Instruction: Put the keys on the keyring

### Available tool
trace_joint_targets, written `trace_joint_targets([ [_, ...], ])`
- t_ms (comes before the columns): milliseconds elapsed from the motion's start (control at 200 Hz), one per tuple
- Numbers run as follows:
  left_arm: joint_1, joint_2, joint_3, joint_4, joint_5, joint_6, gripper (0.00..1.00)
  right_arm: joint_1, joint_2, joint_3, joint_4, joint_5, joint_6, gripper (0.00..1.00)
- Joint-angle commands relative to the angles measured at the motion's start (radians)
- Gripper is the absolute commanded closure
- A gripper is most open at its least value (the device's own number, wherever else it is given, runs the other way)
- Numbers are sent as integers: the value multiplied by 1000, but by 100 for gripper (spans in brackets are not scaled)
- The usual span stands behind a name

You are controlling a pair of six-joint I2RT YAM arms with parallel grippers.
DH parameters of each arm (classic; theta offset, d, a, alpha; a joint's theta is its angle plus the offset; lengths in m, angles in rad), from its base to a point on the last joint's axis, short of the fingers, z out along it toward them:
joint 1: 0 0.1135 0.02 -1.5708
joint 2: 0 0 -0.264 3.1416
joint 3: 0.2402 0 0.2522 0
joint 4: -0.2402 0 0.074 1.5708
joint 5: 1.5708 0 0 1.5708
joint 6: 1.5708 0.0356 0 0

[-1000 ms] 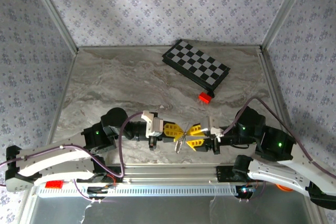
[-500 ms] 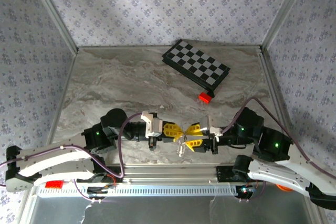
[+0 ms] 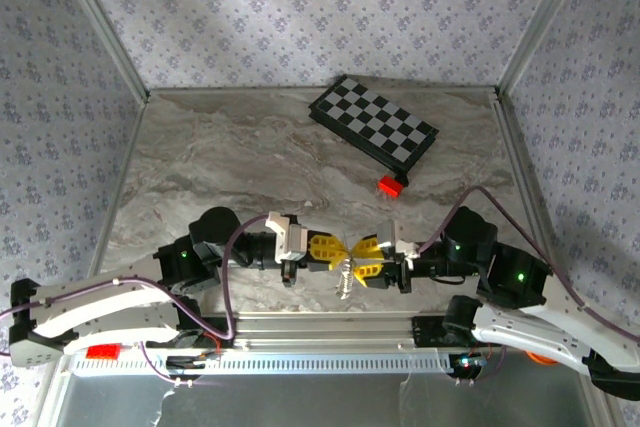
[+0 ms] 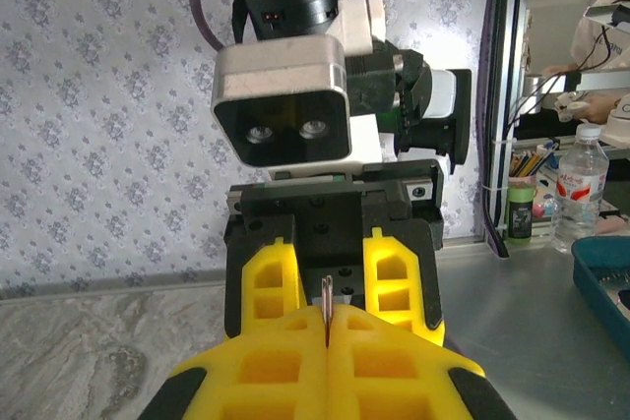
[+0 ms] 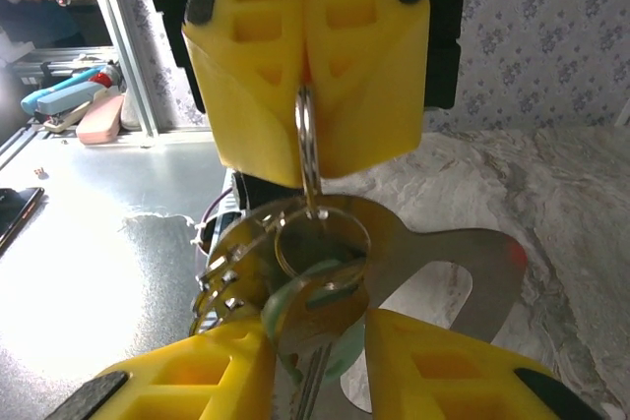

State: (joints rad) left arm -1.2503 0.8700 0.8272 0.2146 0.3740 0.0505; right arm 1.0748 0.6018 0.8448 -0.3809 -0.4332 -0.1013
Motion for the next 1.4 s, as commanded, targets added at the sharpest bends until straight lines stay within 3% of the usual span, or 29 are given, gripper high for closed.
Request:
trace_joint_targets([
  [0,3,-23,10,59,-7,-9,100,-3,-10,-14,53,33,27,72],
  [230,2,-38,2,50,-29,-10,100,0,-51,-53,107,96,41,83],
  [540,2,-42,1,34,-56,-2,100,4,-57,-24,47,105,11,100],
  [1074,2,-3,8,-17,-109,7,100,101,-54,40,-56,291,-82,100],
  [1399,2,34,18,-65,-122,17,100,108,-59,61,-94,372,-100,100],
])
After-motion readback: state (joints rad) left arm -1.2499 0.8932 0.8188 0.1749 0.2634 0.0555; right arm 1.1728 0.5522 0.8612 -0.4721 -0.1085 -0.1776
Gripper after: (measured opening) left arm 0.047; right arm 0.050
